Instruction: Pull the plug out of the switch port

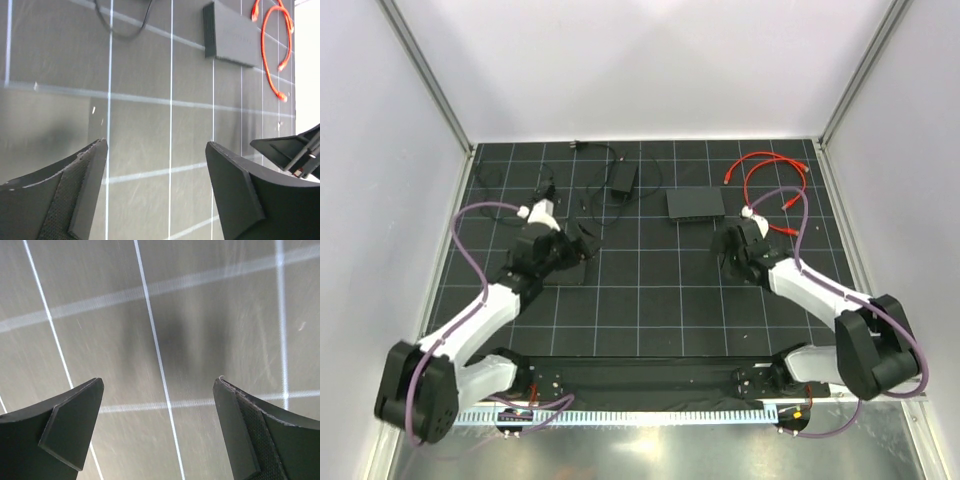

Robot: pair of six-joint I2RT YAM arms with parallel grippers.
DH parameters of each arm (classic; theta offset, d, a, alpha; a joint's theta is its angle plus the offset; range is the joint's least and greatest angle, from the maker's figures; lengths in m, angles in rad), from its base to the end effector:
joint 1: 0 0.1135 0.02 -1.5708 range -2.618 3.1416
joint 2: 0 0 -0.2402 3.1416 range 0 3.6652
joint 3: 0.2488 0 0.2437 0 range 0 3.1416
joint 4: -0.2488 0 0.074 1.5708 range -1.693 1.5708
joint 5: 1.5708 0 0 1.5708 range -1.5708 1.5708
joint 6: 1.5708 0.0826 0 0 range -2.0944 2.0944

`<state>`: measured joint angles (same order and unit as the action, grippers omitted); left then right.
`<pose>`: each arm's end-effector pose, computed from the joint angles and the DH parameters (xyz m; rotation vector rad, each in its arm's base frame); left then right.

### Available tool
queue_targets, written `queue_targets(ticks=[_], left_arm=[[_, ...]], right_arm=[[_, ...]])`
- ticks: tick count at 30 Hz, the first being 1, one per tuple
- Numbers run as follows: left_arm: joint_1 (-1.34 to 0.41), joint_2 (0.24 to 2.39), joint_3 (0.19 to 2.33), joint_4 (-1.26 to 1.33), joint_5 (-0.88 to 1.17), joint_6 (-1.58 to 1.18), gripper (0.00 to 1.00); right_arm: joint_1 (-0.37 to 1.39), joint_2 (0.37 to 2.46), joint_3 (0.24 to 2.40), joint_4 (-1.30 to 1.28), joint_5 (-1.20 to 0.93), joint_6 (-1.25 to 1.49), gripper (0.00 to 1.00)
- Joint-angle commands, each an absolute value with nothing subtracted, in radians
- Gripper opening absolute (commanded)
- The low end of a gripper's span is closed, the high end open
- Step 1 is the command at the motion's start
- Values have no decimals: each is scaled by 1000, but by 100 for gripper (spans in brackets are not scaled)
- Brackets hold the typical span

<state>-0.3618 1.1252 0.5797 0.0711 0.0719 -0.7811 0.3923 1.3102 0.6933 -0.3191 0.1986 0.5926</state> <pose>0.2679 -0.1077 0.1876 -0.3987 2.0994 -0.7702 0.2625 0.0910 0.1331 0.3297 2.4664 0.1679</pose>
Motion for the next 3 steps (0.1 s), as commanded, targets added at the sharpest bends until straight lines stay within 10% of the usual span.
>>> queue_targets(ticks=[1, 3], left_arm=[[-364, 997, 539, 28, 104, -798, 85], [-364, 916, 497, 72, 144, -839, 87]], right_arm=[[394, 1224, 624, -281, 69, 592, 99], [394, 1160, 570, -224, 5, 597, 100]])
